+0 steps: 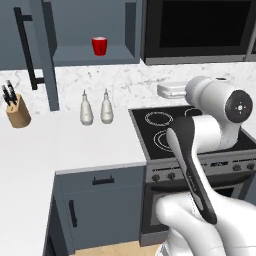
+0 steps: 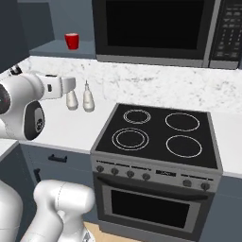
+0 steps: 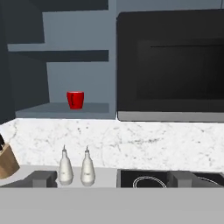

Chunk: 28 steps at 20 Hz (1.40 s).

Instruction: Gather all objects into one cabinet and sort the glasses and bowls to opposite sides.

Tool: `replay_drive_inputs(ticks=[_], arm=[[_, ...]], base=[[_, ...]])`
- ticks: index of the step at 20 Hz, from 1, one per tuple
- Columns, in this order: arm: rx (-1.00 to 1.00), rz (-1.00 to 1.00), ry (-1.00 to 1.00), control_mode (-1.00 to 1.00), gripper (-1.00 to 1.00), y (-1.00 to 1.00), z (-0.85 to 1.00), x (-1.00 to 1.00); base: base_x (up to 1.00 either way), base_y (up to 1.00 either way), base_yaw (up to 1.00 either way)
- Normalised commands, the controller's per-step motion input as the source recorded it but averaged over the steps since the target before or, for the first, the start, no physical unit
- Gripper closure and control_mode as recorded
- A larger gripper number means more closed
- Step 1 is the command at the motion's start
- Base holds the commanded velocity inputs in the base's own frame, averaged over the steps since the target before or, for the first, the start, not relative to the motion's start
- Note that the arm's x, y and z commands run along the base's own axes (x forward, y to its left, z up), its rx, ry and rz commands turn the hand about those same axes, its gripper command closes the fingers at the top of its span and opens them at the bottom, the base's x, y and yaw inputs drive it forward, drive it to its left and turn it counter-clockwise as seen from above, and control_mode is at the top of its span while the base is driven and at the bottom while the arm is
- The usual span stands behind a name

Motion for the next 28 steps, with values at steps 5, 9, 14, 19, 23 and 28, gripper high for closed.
replay_drive_inputs(ticks=[5, 9, 14, 19, 23, 28], arm=[[0.0, 0.0, 0.0, 1.0, -1.0, 0.0, 0.0, 0.0], [0.0, 0.0, 0.0, 1.0, -1.0, 0.0, 0.0, 0.0], [0.0, 0.0, 0.0, 1.0, -1.0, 0.0, 0.0, 0.0], [0.0, 0.0, 0.0, 1.0, -1.0, 0.0, 0.0, 0.0], [0.0, 0.0, 0.0, 1.0, -1.0, 0.0, 0.0, 0.0], [0.0, 0.0, 0.0, 1.0, -1.0, 0.0, 0.0, 0.0]], base=[[0.46, 0.06, -0.06], [0.58, 0.24, -0.07], [0.15, 0.1, 0.0], [0.4, 0.44, 0.0], [0.22, 0.29, 0.0], [0.1, 0.0, 0.0]])
